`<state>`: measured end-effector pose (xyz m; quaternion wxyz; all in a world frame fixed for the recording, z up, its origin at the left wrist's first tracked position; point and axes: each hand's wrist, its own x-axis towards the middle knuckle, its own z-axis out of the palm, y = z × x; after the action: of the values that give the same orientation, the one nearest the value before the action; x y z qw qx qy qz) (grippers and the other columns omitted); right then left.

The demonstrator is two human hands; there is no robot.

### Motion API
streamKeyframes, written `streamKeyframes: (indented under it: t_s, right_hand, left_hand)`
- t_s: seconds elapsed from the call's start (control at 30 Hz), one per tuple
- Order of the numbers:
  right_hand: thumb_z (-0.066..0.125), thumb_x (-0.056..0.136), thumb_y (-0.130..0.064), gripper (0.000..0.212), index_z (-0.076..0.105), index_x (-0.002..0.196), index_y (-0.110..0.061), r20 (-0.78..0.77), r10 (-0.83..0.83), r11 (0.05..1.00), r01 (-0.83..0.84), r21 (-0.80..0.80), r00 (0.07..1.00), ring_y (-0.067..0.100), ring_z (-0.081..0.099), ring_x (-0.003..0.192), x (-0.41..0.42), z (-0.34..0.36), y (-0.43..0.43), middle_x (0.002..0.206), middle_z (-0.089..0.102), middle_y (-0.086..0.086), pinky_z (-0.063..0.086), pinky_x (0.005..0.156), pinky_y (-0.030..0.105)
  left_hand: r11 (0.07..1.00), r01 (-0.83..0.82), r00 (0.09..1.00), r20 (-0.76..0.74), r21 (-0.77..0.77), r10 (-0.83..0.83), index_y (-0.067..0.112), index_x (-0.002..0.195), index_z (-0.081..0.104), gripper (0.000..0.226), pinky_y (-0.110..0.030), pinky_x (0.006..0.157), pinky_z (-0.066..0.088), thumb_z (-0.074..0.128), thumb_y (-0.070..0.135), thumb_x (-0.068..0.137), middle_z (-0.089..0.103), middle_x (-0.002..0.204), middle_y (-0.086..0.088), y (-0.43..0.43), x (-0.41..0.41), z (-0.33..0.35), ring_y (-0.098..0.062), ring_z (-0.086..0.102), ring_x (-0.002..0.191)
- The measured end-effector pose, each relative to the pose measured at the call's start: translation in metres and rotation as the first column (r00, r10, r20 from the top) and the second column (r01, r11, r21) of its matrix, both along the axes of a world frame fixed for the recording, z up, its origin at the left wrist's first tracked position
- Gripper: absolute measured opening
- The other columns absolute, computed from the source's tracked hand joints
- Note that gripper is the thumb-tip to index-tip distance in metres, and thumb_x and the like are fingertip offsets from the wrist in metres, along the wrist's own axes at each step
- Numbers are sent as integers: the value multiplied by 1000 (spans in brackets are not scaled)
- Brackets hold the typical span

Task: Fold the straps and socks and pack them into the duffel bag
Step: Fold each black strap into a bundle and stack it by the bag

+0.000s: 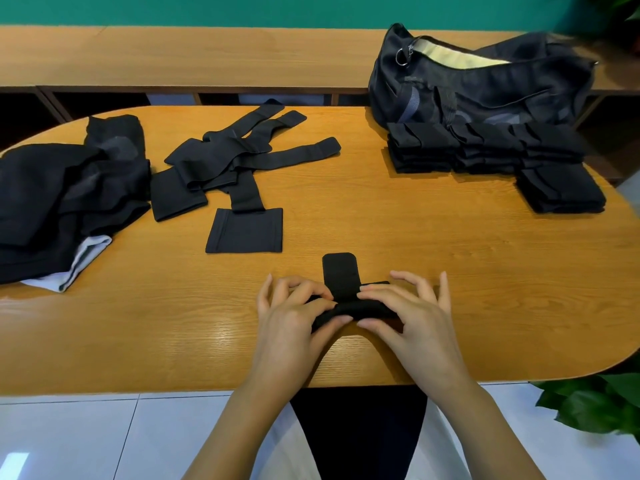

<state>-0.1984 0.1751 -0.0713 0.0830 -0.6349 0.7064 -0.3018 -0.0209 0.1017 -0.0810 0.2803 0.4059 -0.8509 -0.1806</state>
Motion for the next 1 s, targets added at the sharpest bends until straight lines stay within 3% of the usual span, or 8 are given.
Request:
streamKeyframes:
  t_s: [0.27, 0.4, 0.63, 0.73, 0.9, 1.0]
  right_hand:
    - [48, 86, -47, 30, 69, 104, -36, -43, -17, 1000, 16, -16, 999, 5, 52, 109, 3, 4, 0, 89, 66, -24, 10, 115, 63]
    - [51, 88, -45, 22, 67, 100, -35, -46, -19, 1000, 18, -25, 999, 7, 52, 98, 4, 7, -3, 81, 62, -21, 10, 115, 59]
    - [63, 73, -59, 48, 65, 117, -41, -8, -49, 999, 49, 23, 999, 3, 46, 110, 1, 8, -4, 92, 54, -28, 6, 117, 55]
    - [57, 73, -62, 48, 68, 115, -41, 56, -69, 998, 68, 16, 996, 3, 50, 107, -1, 7, -5, 90, 48, -35, 5, 119, 52]
    - [53, 78, -64, 58, 50, 133, -45, 122, -138, 990, 136, 25, 983, 13, 57, 110, 1, 5, -8, 98, 61, -12, 9, 122, 41]
    - [58, 79, -60, 71, 38, 144, -41, 164, -171, 985, 172, 12, 972, 15, 48, 123, 5, 8, -13, 114, 63, -4, 10, 121, 35]
  left_hand:
    - [999, 9, 1000, -18, 31, -8, 32, 104, 73, 45, -55, 111, 20, 50, 64, 81, 61, 108, 19, 0, 3, 2, -12, 47, 112]
    - [999, -11, 999, -34, 32, 12, 27, 100, 74, 41, -56, 110, 24, 51, 57, 83, 62, 105, 19, 1, 0, -2, -12, 50, 108]
    - [997, -27, 995, -93, 66, 33, 25, 94, 75, 41, -56, 109, 25, 50, 56, 85, 61, 102, 23, -1, 1, -6, -6, 46, 106]
    - [996, -46, 993, -104, 80, 55, 25, 94, 73, 41, -58, 108, 26, 50, 57, 85, 60, 100, 25, 0, 1, -6, -5, 46, 106]
    - [986, -127, 980, -137, 112, 142, 31, 99, 70, 39, -60, 110, 23, 47, 60, 86, 59, 88, 26, 0, -1, 1, -2, 48, 101]
    - [975, -205, 969, -124, 87, 215, 28, 120, 62, 51, -59, 112, 22, 49, 64, 86, 60, 90, 21, -1, -1, 5, -3, 50, 99]
